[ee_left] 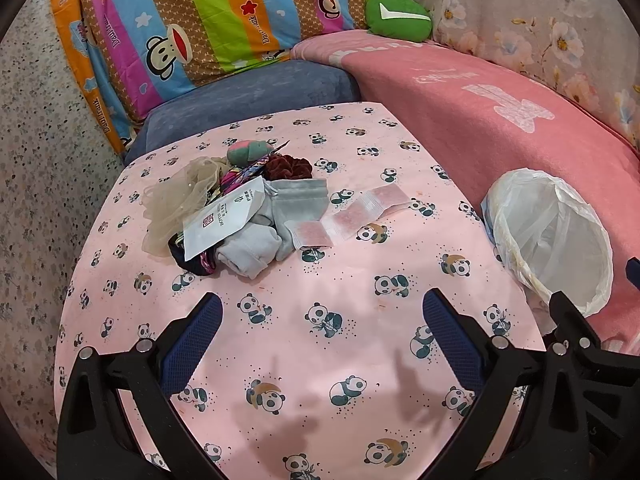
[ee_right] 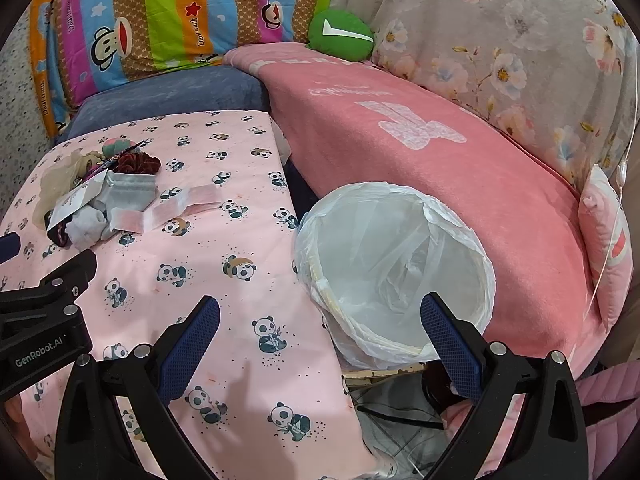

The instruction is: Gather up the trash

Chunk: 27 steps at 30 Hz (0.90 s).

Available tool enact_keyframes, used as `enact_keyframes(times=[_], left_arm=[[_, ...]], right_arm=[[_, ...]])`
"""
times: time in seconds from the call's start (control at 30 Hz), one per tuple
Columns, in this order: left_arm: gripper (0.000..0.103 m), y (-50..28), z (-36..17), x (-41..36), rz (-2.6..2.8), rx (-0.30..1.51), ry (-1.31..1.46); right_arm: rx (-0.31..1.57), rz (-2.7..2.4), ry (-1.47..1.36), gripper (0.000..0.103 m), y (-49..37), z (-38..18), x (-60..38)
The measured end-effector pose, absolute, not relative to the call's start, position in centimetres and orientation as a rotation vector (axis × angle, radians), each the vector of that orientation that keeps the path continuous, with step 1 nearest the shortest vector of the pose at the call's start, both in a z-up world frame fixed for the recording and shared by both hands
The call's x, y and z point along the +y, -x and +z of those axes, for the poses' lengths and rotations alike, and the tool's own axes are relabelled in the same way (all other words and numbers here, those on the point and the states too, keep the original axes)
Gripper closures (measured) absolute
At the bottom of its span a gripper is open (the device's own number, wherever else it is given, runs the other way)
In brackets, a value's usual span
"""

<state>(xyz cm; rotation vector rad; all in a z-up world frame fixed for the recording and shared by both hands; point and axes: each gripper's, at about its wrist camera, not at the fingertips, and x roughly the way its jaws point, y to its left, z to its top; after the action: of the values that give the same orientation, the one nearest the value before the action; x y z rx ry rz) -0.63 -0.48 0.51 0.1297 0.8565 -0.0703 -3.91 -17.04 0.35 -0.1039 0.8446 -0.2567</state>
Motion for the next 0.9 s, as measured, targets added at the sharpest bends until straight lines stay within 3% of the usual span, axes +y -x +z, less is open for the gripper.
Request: enact_keyframes(times=[0.9], left_arm=[[0.007,0.73,0.60,-0.58,-0.073,0.855,-0.125]], right_arm=[[0.843,-0.268,0.117,0.007,3.84,0.42,-16.60]])
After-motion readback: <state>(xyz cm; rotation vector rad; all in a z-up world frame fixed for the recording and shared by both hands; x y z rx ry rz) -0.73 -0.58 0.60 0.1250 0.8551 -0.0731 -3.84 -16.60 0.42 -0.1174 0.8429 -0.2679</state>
